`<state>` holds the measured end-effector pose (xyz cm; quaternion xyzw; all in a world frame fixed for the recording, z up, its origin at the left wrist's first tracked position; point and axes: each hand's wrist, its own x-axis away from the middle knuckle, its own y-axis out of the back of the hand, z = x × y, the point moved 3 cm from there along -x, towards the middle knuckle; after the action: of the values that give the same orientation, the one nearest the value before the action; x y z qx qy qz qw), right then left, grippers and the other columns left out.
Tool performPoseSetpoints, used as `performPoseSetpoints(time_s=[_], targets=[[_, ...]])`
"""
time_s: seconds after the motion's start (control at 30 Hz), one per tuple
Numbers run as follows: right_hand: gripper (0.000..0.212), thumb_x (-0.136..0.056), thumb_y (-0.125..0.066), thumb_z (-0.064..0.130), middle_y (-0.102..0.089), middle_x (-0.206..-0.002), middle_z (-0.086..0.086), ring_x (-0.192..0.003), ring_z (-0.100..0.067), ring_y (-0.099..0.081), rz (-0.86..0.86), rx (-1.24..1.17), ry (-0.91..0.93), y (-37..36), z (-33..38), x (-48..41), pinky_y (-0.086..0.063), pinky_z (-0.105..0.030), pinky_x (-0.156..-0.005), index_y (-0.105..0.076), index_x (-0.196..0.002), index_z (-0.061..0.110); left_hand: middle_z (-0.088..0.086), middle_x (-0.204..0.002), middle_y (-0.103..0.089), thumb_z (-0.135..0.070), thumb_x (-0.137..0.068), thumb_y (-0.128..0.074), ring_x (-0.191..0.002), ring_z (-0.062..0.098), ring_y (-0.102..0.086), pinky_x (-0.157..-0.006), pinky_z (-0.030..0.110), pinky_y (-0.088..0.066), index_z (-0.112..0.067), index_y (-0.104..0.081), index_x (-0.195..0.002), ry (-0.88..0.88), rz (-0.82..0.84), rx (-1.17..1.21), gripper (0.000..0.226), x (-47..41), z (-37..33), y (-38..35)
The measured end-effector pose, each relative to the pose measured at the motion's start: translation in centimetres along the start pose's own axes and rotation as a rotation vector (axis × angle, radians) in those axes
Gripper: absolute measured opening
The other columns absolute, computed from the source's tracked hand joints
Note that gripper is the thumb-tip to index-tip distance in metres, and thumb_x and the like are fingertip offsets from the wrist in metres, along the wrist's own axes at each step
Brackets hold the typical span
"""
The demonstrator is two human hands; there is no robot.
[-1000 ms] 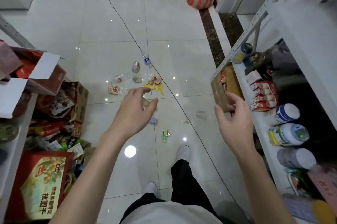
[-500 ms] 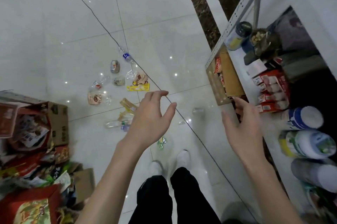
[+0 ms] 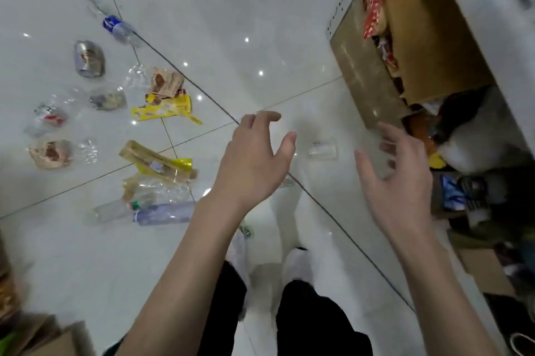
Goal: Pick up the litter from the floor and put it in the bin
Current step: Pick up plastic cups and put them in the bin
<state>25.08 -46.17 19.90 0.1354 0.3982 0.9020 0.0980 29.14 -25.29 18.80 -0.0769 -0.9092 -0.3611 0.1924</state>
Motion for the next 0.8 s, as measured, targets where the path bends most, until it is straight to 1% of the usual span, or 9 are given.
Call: performPoseSetpoints(time_s=[0.07, 0.1, 0.23, 0.3, 0.37, 0.43, 0.53, 0.63, 0.8], targets=[[0.047, -0.094, -0.066, 0.025, -0.047, -0.123, 0.007, -0.109, -0.006, -0.050, -0.025, -0.001, 0.006, -4.6, -4.7, -2.0, -0.038, -0.017, -0.092, -0.052, -0.138, 0.016, -0.003, -0.136, -0.048, -0.046, -0.096, -0.052, -0.121, 0.014, -0.049, -0.093, 0.026, -0.039, -0.026, -0.048, -0.137, 0.005, 0.016, 0.017, 0.045, -3.1, 3.6, -5.5], [0.047, -0.093, -0.067, 0.025, -0.048, -0.123, 0.006, -0.109, -0.007, -0.051, -0.038, 0.000, 0.007, -6.9, -7.1, -2.9, -0.040, -0.020, -0.094, -0.053, -0.137, 0.016, -0.003, -0.136, -0.047, -0.047, -0.096, -0.051, -0.121, 0.014, -0.049, -0.094, 0.028, -0.040, -0.027, -0.048, -0.137, 0.010, 0.030, 0.014, 0.046, -4.4, 5.4, -8.2], [0.047, -0.094, -0.067, 0.027, -0.044, -0.126, 0.007, -0.116, -0.008, -0.050, -0.036, -0.002, -0.001, -15.0, -15.6, -6.3, -0.037, -0.018, -0.100, -0.053, -0.138, 0.020, 0.001, -0.136, -0.048, -0.048, -0.097, -0.048, -0.118, 0.021, -0.052, -0.097, 0.041, -0.045, -0.024, -0.046, -0.139, 0.050, 0.069, -0.078, 0.048, -9.3, 12.2, -17.9], [0.046, -0.092, -0.068, 0.025, -0.046, -0.128, 0.005, -0.121, -0.013, -0.049, -0.041, 0.015, 0.010, -18.1, -19.0, -7.4, -0.038, -0.024, -0.106, -0.054, -0.136, 0.022, 0.004, -0.135, -0.048, -0.047, -0.097, -0.049, -0.119, 0.024, -0.051, -0.097, 0.042, -0.044, -0.022, -0.045, -0.139, 0.074, 0.087, -0.117, 0.049, -10.8, 15.2, -21.6], [0.047, -0.089, -0.069, 0.026, -0.047, -0.132, -0.001, -0.125, -0.018, -0.047, -0.059, 0.050, 0.039, -21.2, -22.1, -8.7, -0.035, -0.026, -0.109, -0.056, -0.135, 0.023, 0.006, -0.135, -0.046, -0.046, -0.095, -0.052, -0.122, 0.026, -0.048, -0.095, 0.041, -0.044, -0.023, -0.044, -0.139, 0.076, 0.109, -0.158, 0.051, -11.8, 18.2, -25.0], [0.050, -0.087, -0.069, 0.033, -0.045, -0.137, -0.005, -0.128, -0.023, -0.044, -0.052, 0.088, 0.038, -24.0, -24.4, -9.6, -0.036, -0.033, -0.111, -0.057, -0.135, 0.026, 0.006, -0.135, -0.043, -0.045, -0.093, -0.057, -0.122, 0.025, -0.046, -0.092, 0.038, -0.044, -0.025, -0.042, -0.141, 0.083, 0.126, -0.203, 0.054, -12.2, 20.6, -27.5], [0.054, -0.081, -0.069, 0.043, -0.039, -0.145, -0.005, -0.130, -0.028, -0.040, -0.075, 0.157, 0.043, -26.7, -26.3, -10.6, -0.041, -0.048, -0.106, -0.058, -0.134, 0.033, 0.004, -0.132, -0.041, -0.042, -0.087, -0.065, -0.120, 0.025, -0.045, -0.089, 0.039, -0.046, -0.029, -0.043, -0.140, 0.090, 0.125, -0.221, 0.059, -12.1, 23.1, -29.9], [0.058, -0.076, -0.071, 0.048, -0.037, -0.148, -0.005, -0.132, -0.030, -0.039, -0.092, 0.181, 0.060, -28.2, -27.0, -11.0, -0.042, -0.049, -0.105, -0.058, -0.132, 0.036, 0.002, -0.127, -0.042, -0.042, -0.082, -0.069, -0.116, 0.025, -0.046, -0.089, 0.042, -0.048, -0.033, -0.045, -0.136, 0.106, 0.121, -0.198, 0.060, -11.5, 24.8, -31.4], [0.060, -0.072, -0.076, 0.046, -0.033, -0.152, -0.005, -0.134, -0.030, -0.037, -0.097, 0.146, 0.073, -30.0, -28.0, -11.4, -0.040, -0.048, -0.108, -0.061, -0.128, 0.033, 0.001, -0.125, -0.039, -0.031, -0.080, -0.072, -0.110, 0.025, -0.045, -0.086, 0.042, -0.049, -0.035, -0.051, -0.130, 0.089, 0.065, -0.207, 0.054, -10.8, 26.2, -33.3]])
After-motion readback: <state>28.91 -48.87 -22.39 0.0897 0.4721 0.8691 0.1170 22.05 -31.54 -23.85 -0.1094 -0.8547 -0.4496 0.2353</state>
